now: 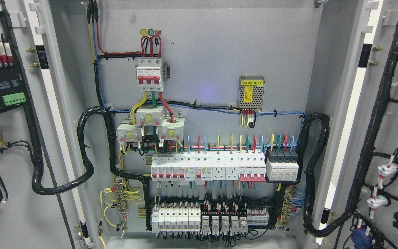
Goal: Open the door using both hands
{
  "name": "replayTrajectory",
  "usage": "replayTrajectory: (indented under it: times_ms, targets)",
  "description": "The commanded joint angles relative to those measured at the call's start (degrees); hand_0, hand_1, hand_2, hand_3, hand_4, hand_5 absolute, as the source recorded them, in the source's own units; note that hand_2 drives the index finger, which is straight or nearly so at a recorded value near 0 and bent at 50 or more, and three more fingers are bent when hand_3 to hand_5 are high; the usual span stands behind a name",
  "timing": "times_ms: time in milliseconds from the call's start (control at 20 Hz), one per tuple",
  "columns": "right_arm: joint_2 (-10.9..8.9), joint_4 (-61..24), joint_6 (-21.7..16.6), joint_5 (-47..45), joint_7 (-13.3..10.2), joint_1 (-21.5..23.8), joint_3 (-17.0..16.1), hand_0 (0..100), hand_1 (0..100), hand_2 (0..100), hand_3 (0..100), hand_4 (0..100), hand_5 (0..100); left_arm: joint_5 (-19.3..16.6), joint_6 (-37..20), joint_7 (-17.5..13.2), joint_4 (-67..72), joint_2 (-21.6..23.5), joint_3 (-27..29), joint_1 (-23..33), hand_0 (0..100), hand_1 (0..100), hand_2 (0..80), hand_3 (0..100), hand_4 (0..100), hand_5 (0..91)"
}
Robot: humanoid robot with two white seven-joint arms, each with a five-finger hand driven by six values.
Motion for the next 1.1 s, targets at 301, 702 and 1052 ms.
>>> replayTrajectory:
  times_ms: [301, 702, 1052]
  targets:
    - [-0.17, 3.04, 0.0, -0.75, -0.23, 0.16, -3.63, 12, 39, 0, 0, 0, 0, -0.24, -4.15, 0.11, 13.21, 4.77, -0.52, -6.52, 12, 39, 0.0, 0, 0, 0.0]
    - [-0.35, 2.16, -1.4, -1.54, -0.14, 1.3, -3.46, 12, 39, 0, 0, 0, 0, -0.33, -3.88, 0.19, 13.84, 4.77, -1.57, -6.79, 12, 39, 0.0, 0, 0, 0.0]
    - [-0.7, -1.0, -2.19, -1.72, 0.03, 2.53, 1.28, 12, 39, 0, 0, 0, 0, 0.11, -3.97, 0.11, 12.43, 4.77, -3.51, -6.61, 12, 39, 0.0, 0, 0, 0.0]
